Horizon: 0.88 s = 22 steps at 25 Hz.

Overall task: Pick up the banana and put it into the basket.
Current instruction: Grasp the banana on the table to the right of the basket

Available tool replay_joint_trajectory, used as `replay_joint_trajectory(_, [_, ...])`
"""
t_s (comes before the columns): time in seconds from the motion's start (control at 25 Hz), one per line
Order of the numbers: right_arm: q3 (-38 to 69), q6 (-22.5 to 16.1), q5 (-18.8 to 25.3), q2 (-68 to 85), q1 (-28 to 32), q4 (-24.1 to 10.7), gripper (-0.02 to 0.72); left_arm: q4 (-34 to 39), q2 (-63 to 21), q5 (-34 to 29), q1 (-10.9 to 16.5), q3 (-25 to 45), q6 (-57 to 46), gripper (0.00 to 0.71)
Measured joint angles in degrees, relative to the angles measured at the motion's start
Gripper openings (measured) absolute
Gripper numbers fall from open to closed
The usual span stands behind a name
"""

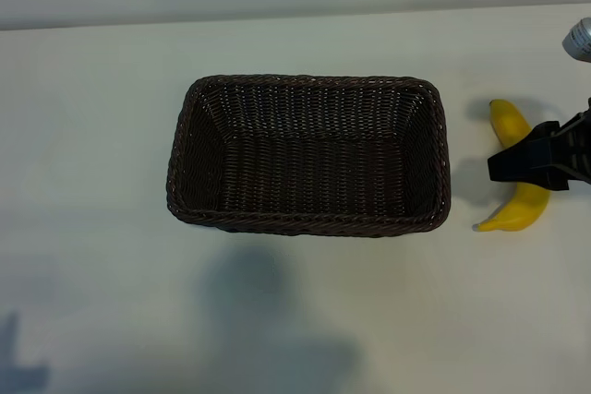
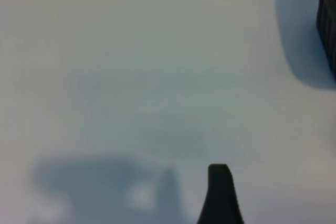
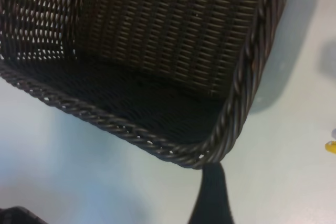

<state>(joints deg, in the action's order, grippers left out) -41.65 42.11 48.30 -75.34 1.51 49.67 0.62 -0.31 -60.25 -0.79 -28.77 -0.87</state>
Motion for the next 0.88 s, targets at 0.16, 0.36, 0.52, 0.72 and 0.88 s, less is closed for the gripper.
replay_joint_trajectory(0.16, [-2.7,-0.7,0.0,0.0,0.0,-0.3,0.584,-0.2,-0.1,0.0,0.0,0.1,0.0,0.558])
replay_joint_trajectory(0.36, [-9.6,-4.7,0.5,-1.0,0.0,-3.2,0.584,-0.6,-0.1,0.0,0.0,0.1,0.1,0.558])
replay_joint_trajectory(0.52, [-15.2,-11.7,3.7,-4.3,0.0,-10.2,0.584,-0.6,-0.1,0.0,0.0,0.1,0.1,0.558])
replay_joint_trajectory(0.72, [-21.7,-20.9,9.3,-8.7,-0.5,-19.4,0.584,-0.6,-0.1,0.0,0.0,0.1,0.1,0.558])
replay_joint_trajectory(0.88, [-25.0,-28.4,11.3,-10.9,-5.1,-29.0,0.584,-0.6,-0.1,0.0,0.0,0.1,0.1,0.558])
